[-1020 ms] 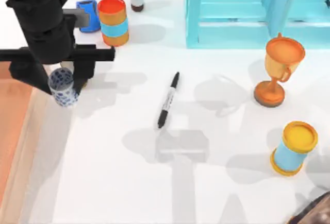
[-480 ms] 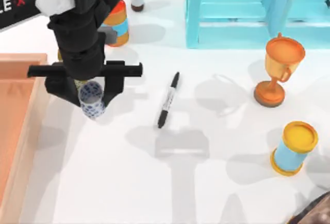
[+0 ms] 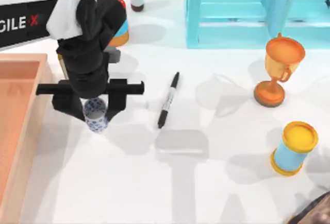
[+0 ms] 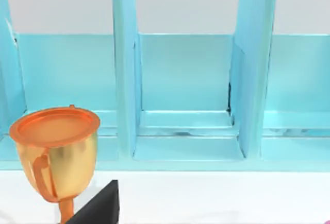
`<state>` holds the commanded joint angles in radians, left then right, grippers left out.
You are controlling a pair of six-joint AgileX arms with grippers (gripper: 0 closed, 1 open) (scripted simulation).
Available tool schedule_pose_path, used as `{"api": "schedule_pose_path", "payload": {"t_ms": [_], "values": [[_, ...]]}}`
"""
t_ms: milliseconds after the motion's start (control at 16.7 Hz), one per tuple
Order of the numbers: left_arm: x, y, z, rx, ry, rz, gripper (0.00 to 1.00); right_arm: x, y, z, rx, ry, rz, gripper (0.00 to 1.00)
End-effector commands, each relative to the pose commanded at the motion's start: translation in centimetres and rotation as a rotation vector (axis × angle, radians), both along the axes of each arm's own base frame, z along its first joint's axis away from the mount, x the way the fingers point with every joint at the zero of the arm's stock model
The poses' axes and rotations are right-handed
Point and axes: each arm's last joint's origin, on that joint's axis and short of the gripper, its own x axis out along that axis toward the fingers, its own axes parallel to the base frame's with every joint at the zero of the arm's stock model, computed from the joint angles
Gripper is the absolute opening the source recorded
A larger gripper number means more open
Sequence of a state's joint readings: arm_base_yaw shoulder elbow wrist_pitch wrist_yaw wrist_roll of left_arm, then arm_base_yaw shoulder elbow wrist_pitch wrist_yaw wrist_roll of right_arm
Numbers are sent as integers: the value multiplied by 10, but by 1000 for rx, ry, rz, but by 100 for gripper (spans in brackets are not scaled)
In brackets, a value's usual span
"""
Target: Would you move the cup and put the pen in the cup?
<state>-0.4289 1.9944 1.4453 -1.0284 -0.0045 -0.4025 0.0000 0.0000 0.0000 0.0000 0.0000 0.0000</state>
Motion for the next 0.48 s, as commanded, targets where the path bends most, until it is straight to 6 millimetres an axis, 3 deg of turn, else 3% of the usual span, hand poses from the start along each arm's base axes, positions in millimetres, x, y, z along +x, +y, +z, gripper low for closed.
{"api": "schedule_pose_path", "payload": {"t_ms": [180, 480], "values": [[0, 0, 0, 0, 0, 0, 0, 0, 0, 0, 0, 0, 0, 100], [0, 0, 0, 0, 0, 0, 38, 0, 0, 0, 0, 0, 0, 100]]}}
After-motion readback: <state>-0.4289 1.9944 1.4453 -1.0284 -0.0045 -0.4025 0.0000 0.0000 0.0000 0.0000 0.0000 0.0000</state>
